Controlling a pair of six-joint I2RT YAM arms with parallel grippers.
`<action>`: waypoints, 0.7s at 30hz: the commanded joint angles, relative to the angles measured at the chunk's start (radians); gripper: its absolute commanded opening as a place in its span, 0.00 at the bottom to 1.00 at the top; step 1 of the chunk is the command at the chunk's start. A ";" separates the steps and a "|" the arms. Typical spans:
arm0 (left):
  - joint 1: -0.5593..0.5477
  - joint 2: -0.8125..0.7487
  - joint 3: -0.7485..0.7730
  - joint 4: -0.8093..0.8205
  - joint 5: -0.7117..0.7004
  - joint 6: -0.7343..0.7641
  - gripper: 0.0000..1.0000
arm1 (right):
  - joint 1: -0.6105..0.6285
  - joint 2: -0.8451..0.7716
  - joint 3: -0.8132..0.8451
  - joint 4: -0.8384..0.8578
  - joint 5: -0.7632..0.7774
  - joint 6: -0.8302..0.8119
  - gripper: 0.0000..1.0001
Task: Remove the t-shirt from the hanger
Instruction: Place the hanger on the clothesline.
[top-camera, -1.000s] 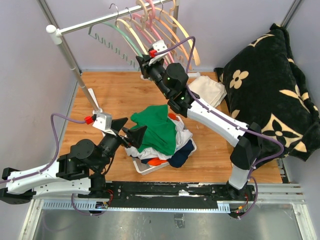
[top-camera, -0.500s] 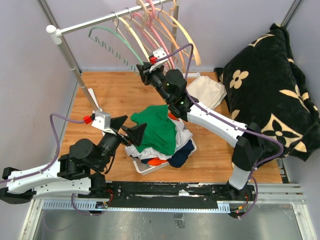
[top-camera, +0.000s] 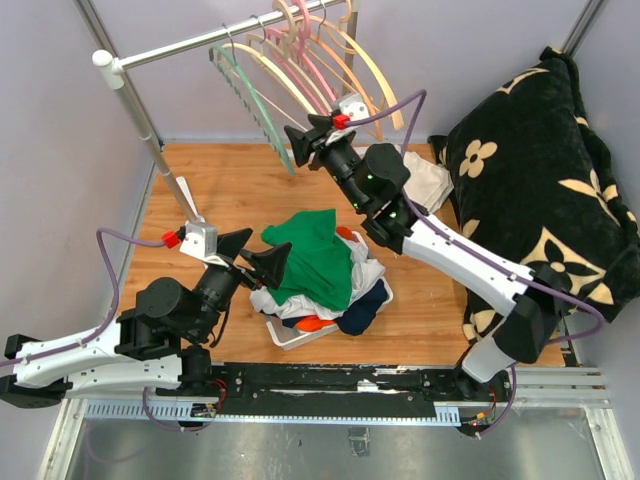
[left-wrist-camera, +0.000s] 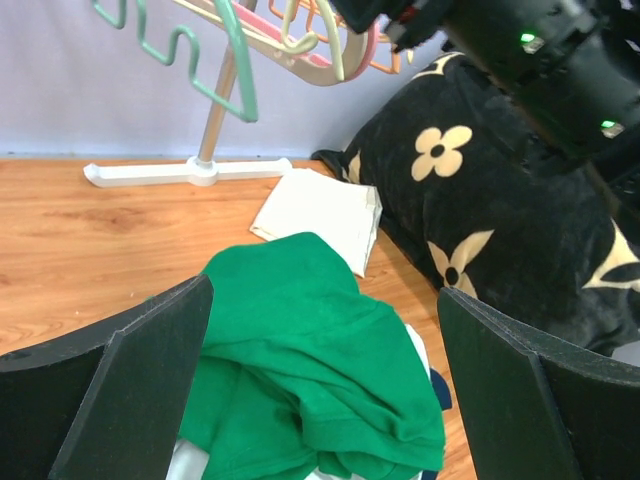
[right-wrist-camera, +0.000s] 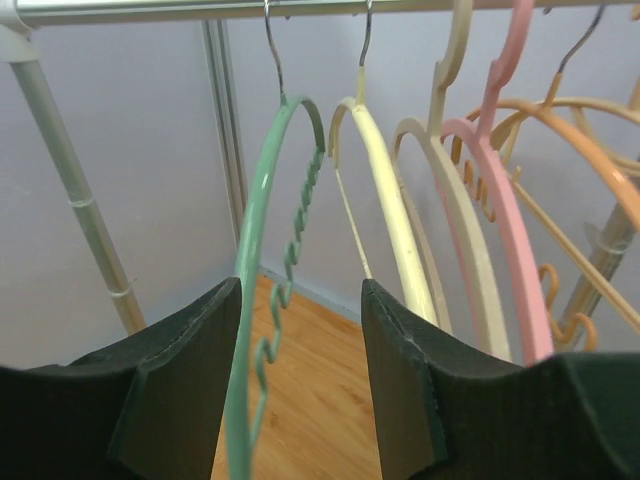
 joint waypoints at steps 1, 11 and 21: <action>-0.007 0.012 -0.008 0.063 -0.036 0.016 1.00 | -0.017 -0.121 -0.060 0.049 -0.012 -0.021 0.54; -0.007 0.036 -0.017 0.124 -0.056 0.043 1.00 | -0.016 -0.499 -0.290 -0.109 0.028 -0.037 0.77; -0.007 0.050 -0.110 0.292 -0.028 0.078 1.00 | -0.017 -1.152 -0.783 -0.487 0.218 0.106 0.98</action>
